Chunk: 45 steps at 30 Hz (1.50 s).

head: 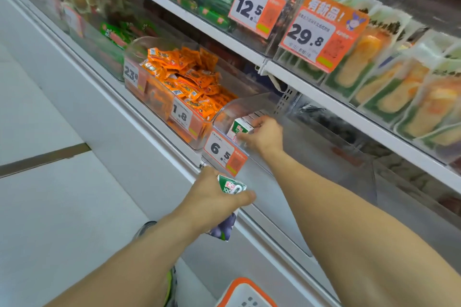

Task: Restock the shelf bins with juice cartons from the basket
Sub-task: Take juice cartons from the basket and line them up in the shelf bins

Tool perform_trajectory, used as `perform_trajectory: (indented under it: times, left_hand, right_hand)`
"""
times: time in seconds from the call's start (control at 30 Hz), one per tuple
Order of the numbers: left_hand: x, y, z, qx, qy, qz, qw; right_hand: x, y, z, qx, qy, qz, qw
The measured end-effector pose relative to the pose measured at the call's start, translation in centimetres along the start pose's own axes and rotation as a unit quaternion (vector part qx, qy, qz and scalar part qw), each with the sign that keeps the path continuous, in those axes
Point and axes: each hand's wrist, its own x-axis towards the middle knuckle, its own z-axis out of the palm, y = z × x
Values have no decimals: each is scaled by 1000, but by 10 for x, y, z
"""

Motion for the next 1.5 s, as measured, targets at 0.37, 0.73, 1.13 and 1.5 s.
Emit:
perform_trajectory:
  times: [0.37,0.73,1.13,1.5]
  left_hand:
    - [-17,17,27,-128,-61,-11,990]
    - [-52,22,165,-183,-198,5,963]
    - [-81,-5,279,-45,-296,60,952]
    - [-119,-29,331,109,-189,381,899]
  right_hand:
    - [-178,44,-144,216,-135,-23,967]
    - [-278,120,-186,135,-21,-10,991]
    - [-339,212,-261,418,51,181,889]
    - [-356,235,-312,203,77,163,962]
